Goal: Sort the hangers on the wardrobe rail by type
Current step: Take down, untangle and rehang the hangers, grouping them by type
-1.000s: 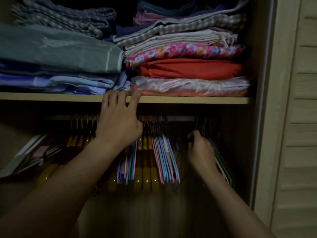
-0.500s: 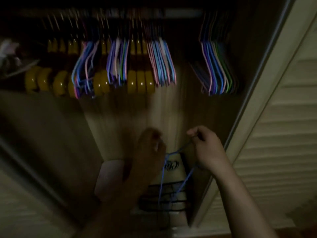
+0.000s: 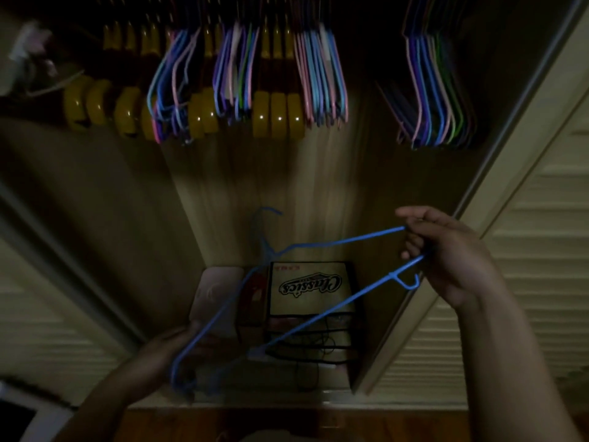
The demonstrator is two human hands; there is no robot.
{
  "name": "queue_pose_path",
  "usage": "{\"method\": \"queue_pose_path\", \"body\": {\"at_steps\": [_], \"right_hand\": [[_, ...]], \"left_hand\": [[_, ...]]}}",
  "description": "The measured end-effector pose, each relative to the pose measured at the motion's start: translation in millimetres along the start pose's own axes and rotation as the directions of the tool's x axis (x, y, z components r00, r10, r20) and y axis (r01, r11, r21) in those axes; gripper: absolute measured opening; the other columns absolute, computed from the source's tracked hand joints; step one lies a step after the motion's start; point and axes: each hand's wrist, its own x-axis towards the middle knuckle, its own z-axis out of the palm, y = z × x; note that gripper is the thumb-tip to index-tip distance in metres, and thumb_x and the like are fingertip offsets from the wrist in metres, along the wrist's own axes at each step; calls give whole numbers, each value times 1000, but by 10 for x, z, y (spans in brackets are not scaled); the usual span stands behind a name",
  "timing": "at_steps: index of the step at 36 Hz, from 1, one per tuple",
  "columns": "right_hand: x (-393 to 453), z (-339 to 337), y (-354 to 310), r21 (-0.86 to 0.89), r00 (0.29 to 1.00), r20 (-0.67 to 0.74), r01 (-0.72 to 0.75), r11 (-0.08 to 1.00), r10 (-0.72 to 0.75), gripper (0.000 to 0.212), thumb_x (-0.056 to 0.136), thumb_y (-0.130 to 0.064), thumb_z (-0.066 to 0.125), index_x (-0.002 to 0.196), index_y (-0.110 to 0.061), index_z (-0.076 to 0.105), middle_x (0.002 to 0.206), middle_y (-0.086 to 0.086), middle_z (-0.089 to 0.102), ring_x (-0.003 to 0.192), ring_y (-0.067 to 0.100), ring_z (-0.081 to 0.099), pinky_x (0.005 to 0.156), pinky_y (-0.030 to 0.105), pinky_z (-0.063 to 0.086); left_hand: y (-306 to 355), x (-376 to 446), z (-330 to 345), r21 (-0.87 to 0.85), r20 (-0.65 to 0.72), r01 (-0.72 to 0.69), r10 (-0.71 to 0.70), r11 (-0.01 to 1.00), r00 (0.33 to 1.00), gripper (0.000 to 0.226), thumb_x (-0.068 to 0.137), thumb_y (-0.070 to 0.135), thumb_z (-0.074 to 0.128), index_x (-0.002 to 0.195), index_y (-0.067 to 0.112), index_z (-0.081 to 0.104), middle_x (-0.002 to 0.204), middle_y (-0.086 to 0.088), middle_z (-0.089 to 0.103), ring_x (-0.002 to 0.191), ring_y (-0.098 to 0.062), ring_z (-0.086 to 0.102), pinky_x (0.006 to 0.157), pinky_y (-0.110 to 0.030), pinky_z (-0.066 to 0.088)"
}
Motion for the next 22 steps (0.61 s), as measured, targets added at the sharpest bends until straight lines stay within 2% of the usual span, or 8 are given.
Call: {"method": "queue_pose_path", "body": {"at_steps": [4, 7, 9, 12, 15, 18, 20, 22], "right_hand": [[83, -127, 81, 106, 998, -38, -47, 993, 52, 26, 97, -1, 39, 99, -10, 63, 54, -3, 35, 46, 8, 34, 44, 18, 37], [107, -129, 132, 151, 995, -42, -84, 985, 91, 27, 97, -3, 38, 96, -12, 63, 55, -3, 35, 45, 8, 34, 42, 17, 30], [115, -90, 165, 153, 994, -30, -95, 984, 101, 26, 96, -4, 39, 95, -13, 63, 55, -3, 35, 45, 8, 33, 43, 18, 28], [121, -23, 209, 133, 995, -19, -95, 987, 99, 26, 96, -4, 40, 95, -13, 64, 57, -2, 34, 45, 8, 33, 43, 17, 32], [126, -9, 241, 103, 996, -19, -87, 991, 89, 26, 96, -4, 40, 94, -12, 64, 56, -2, 35, 45, 9, 34, 44, 18, 36], [178, -81, 359, 52, 993, -36, -106, 993, 108, 23, 97, -4, 42, 96, -12, 64, 56, -1, 40, 46, 10, 40, 48, 22, 42], [236, -174, 571, -87, 980, -131, -163, 983, 151, 21, 97, -3, 46, 97, -14, 64, 57, -1, 52, 51, 13, 50, 50, 22, 47], [257, -303, 851, -443, 950, -276, -258, 859, 143, 19, 95, -1, 51, 99, -16, 63, 73, -1, 65, 64, 18, 54, 48, 17, 45]], "left_hand": [[93, -190, -187, -295, 43, 76, -66, 952, 997, 47, 93, 47, 41, 104, 10, 67, 110, -27, 68, 94, -39, 70, 79, -51, 56], [81, -182, -185, -228, 1, 76, -78, 971, 997, 48, 94, 46, 42, 123, 14, 62, 121, -23, 66, 104, -37, 64, 93, -54, 49], [106, -216, -45, -165, -36, 79, -86, 983, 996, 52, 91, 45, 46, 126, 10, 62, 109, -21, 66, 99, -34, 64, 97, -53, 47], [118, -203, 108, -163, -81, 70, -84, 984, 993, 42, 86, 38, 56, 110, 5, 65, 83, -13, 60, 81, -26, 67, 80, -47, 58], [121, -232, 148, -220, -54, 26, -38, 975, 998, 16, 85, 26, 60, 90, 10, 62, 77, -10, 55, 68, -20, 66, 68, -43, 60], [166, -312, 72, -312, -75, 5, -29, 950, 997, 35, 95, 22, 48, 69, 12, 70, 71, -15, 63, 57, -24, 67, 52, -38, 59], [250, -381, -58, -369, -121, -17, -30, 929, 992, 39, 94, 26, 47, 66, 11, 70, 72, -13, 68, 53, -22, 67, 47, -34, 58], [366, -434, -171, -375, -123, -12, -37, 927, 992, 29, 89, 30, 51, 78, 7, 67, 80, -15, 71, 56, -26, 69, 53, -38, 60]]}}
